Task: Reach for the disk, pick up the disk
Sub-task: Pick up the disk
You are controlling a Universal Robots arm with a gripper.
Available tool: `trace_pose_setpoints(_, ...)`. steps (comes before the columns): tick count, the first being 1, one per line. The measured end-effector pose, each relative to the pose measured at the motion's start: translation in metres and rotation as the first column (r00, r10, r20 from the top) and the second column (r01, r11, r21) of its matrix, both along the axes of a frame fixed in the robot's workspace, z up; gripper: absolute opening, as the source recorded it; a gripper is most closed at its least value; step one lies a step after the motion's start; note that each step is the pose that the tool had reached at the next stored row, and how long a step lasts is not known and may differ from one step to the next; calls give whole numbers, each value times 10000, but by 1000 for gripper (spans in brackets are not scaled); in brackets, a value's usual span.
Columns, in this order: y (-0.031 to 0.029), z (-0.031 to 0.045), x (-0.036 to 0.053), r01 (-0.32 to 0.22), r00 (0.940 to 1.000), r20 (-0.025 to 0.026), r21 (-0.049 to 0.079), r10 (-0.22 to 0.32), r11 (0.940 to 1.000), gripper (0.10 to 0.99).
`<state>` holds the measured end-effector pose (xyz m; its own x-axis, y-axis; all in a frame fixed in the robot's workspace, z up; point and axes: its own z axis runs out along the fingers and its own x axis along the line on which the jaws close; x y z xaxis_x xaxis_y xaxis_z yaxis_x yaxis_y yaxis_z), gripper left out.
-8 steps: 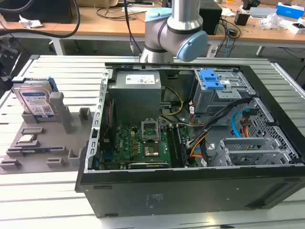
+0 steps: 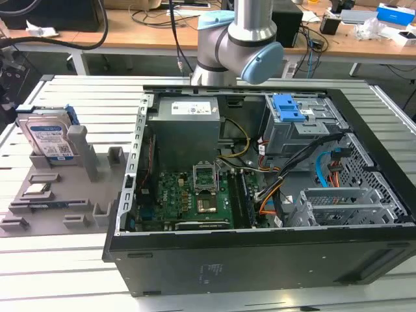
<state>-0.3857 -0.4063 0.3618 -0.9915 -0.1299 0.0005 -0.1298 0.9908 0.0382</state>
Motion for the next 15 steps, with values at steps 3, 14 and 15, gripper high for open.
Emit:
trace_pose_setpoints(3, 0, 0, 0, -472, 9989, 0, 0, 472, 9989, 106)
trace_pose_setpoints(14, 0, 0, 0, -2317, 9728, 0, 0, 2317, 9728, 106)
trace_pose_setpoints(15, 0, 0, 0, -2442, 9697, 0, 0, 2442, 9697, 106)
